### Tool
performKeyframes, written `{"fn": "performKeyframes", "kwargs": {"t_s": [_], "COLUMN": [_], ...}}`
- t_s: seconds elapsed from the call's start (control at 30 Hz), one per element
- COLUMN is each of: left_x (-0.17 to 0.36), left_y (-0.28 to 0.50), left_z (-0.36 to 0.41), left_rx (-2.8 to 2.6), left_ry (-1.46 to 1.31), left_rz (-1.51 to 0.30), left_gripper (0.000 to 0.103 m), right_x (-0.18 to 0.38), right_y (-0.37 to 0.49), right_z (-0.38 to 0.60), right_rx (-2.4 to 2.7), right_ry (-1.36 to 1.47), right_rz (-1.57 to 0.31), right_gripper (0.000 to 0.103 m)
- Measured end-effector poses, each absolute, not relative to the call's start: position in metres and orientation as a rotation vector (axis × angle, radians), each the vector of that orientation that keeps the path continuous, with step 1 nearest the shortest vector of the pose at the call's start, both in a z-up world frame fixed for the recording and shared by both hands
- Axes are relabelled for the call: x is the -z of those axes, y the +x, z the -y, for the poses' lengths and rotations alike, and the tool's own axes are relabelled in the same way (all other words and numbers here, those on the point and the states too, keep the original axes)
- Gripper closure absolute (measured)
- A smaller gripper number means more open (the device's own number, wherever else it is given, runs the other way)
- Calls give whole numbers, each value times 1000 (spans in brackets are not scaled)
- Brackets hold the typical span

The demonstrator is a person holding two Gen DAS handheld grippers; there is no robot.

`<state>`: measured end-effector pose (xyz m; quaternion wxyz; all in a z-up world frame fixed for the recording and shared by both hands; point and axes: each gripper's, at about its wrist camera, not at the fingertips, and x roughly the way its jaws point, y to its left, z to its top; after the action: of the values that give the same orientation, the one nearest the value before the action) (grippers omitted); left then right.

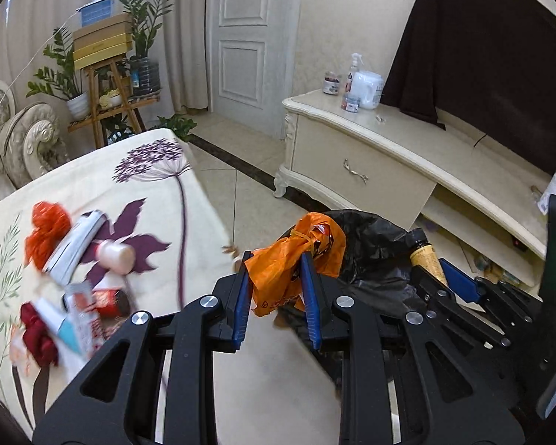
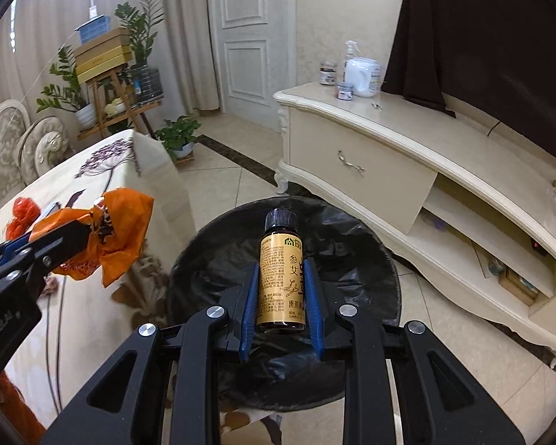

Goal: Collect trash
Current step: 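Carry the orange bag and yellow bottle with both tools over the black bin, then open both tools to drop the bag and bottle into the bin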

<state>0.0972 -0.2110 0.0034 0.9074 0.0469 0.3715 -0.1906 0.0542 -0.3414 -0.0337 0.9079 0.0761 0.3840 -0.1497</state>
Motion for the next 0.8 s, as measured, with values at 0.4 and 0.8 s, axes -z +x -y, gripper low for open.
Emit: {"fn": "performKeyframes", "kwargs": {"t_s": [0.4, 0.8], "left_x": [12, 26], "left_y": [117, 127], "left_z": [242, 249], "left_rx": [379, 354], "left_ry": [148, 166], "left_rz": [-793, -828], "left_gripper": [78, 68], "right_x": [47, 50], "right_y": [70, 74], "right_z": [371, 375], "right_rx": [341, 365], "right_ry": [193, 186], "right_rz": [-797, -800], "right_gripper": [78, 69]}}
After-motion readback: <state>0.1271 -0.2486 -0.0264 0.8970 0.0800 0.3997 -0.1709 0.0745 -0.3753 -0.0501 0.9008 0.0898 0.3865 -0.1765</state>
